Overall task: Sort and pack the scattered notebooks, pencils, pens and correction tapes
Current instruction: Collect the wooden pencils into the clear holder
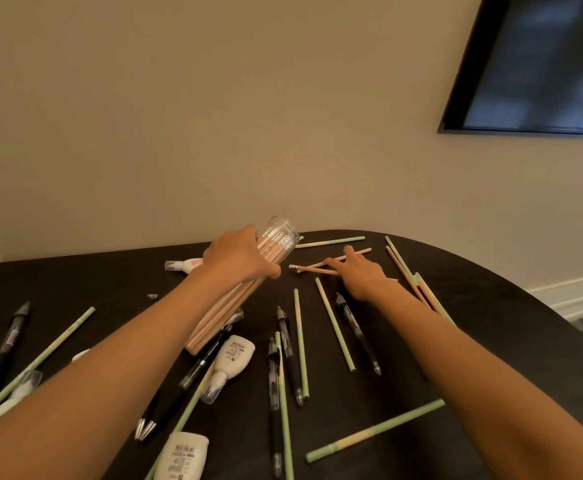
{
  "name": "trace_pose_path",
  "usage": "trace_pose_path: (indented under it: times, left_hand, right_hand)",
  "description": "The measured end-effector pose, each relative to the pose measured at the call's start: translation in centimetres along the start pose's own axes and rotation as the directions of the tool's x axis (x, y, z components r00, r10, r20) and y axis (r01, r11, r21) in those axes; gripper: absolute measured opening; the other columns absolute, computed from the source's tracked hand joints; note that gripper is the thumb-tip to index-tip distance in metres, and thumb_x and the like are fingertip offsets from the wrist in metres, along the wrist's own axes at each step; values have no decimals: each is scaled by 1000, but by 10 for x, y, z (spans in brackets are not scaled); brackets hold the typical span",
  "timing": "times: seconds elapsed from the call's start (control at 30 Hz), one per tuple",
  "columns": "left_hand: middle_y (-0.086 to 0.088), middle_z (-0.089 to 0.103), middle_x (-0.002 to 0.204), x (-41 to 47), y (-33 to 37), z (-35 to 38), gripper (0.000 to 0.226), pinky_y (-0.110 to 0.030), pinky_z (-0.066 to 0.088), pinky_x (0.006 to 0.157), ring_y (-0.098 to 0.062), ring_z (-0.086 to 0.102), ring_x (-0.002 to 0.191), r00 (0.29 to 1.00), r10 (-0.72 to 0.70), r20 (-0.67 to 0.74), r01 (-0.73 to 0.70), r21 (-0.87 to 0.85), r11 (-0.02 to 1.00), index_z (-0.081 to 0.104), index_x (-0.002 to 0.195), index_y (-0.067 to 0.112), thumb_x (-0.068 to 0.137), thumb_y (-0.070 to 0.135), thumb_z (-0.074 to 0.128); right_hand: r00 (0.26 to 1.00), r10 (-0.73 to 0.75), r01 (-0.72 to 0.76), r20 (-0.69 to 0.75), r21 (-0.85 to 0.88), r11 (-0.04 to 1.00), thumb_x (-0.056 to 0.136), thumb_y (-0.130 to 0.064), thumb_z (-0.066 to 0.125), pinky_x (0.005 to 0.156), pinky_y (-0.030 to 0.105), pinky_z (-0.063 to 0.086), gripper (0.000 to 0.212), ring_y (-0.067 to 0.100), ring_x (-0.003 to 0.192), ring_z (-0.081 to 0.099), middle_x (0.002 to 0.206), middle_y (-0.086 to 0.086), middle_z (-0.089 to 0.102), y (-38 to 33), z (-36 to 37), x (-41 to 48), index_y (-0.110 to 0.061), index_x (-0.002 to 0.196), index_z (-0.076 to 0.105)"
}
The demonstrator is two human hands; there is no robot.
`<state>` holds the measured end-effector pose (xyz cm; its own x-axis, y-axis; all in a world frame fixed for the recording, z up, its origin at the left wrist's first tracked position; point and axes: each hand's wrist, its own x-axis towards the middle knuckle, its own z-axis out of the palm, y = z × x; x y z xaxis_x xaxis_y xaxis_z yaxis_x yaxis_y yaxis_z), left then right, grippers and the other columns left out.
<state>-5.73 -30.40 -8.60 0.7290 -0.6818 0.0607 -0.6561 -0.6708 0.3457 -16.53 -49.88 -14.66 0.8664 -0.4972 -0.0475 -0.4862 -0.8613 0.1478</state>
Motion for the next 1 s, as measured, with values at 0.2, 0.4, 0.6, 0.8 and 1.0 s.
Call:
trace_pose_path:
  times: [0.2,0.4,0.6,0.8,1.0]
  left_hand:
    - [-1,50,102,1,-11,-1,63,-30,42,73,-18,49,90,1000,1,-8,-1,12,1000,44,116,18,68,46,73]
    - [-2,53,103,-11,-17,-10,58,-30,41,69,-19,51,89,1000,-1,-19,1,7,1000,43,110,18,69,45,73]
    - [-3,52,123,-41,-13,-17,72,-32,38,78,-23,51,110,1000,0,-24,0,-8,1000,40,128,19,70,46,73]
    - [-2,52,125,-82,-26,-37,74,-32,41,80,-22,52,109,999,-15,-29,15,2,1000,41,129,21,67,46,73]
    - [-2,51,125,-136,-53,-54,76,-30,41,77,-18,49,100,996,-15,89,14,7,1000,38,131,25,67,47,74]
  right_hand:
    - [997,-78,77,-8,-43,996,92,-9,50,85,39,46,33,30,106,54,123,14,44,-5,-5,18,-13,124,44]
    - [985,-90,76,-144,-98,992,92,-9,52,86,37,46,33,27,108,52,119,13,50,-13,-9,10,-12,125,44]
    - [909,-7,49,-417,89,995,101,-25,38,76,38,45,31,29,98,54,95,14,64,-46,-39,-15,-6,110,60]
    - [932,357,-33,-56,971,239,96,-21,42,51,23,40,30,12,54,48,64,2,49,-74,-86,-56,-11,70,52]
    - [966,228,-44,120,949,-312,97,-8,38,35,18,45,21,5,29,45,61,8,46,-98,-108,-110,-4,77,44]
